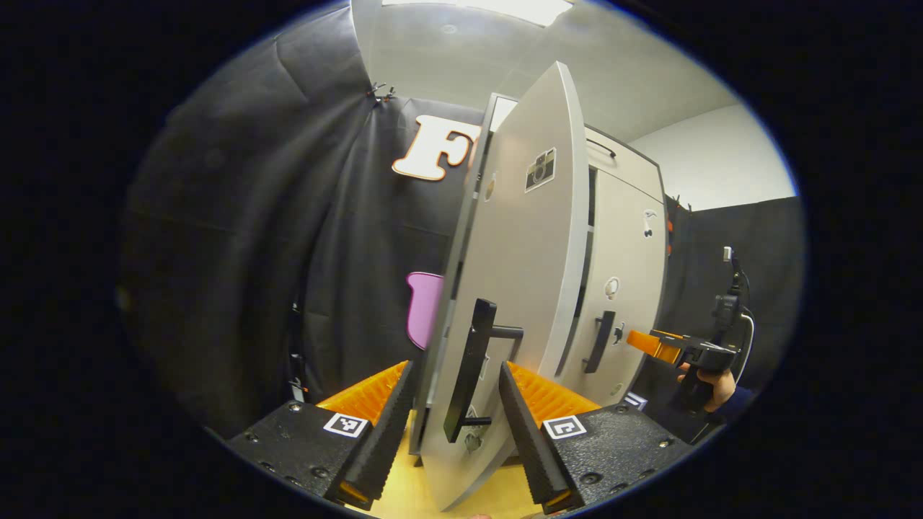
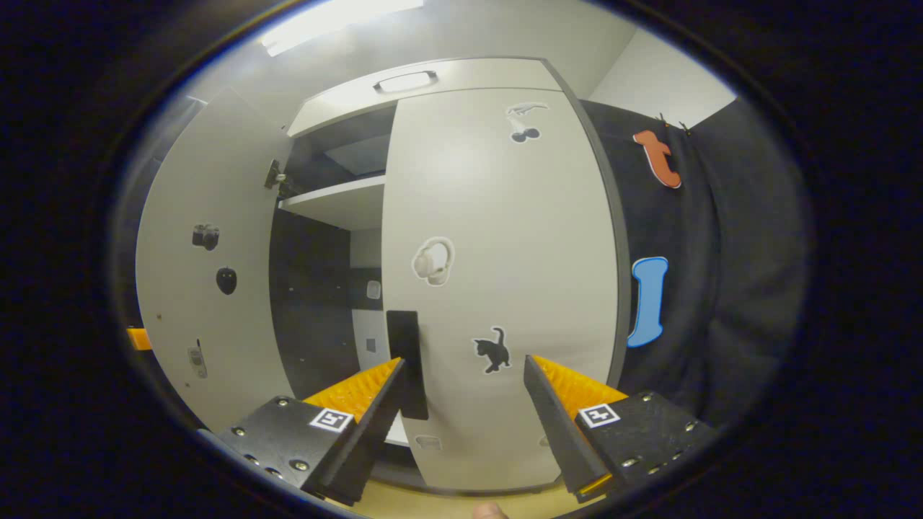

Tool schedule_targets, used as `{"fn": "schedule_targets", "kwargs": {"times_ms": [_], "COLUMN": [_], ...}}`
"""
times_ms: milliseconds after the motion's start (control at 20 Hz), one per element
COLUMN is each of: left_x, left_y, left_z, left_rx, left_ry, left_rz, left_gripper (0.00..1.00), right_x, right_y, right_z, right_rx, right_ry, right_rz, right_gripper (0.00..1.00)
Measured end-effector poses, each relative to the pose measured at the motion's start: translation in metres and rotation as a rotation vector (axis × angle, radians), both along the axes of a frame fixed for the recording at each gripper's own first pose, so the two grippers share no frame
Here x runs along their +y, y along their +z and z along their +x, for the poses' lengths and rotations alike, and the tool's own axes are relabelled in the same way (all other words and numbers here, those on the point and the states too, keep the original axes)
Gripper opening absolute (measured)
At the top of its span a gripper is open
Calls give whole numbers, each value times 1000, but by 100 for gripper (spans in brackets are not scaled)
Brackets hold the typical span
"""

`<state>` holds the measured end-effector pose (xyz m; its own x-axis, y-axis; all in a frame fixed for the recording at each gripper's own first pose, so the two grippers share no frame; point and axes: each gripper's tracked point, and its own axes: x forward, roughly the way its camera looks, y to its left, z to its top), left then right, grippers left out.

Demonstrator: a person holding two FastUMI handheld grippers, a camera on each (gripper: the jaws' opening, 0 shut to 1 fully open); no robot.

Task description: Grasp the bottle in the cabinet with the left hand and place it on the coaster, then close the right door with the right hand and the left door with the left hand.

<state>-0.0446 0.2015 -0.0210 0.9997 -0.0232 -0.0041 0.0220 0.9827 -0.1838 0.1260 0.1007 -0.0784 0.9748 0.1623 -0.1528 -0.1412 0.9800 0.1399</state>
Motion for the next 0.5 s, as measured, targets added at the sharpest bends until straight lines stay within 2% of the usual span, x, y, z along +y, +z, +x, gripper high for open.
{"fn": "schedule_targets", "kwargs": {"times_ms": [200,400,450,500], "left_x": [-28,-54,-59,-62], "left_y": [-1,-5,-4,-3], "left_z": [15,31,37,42], "left_rx": [-11,-8,-12,-14], "left_ry": [-49,-105,-114,-114], "left_rz": [22,-11,-8,0], "left_gripper": [74,74,67,67], "right_x": [-32,-60,-66,-72], "right_y": [-2,-6,-7,-7], "right_z": [-13,-22,-24,-26], "right_rx": [17,30,34,37], "right_ry": [-38,-76,-85,-93], "right_rz": [12,5,7,10], "right_gripper": [98,98,98,98]}}
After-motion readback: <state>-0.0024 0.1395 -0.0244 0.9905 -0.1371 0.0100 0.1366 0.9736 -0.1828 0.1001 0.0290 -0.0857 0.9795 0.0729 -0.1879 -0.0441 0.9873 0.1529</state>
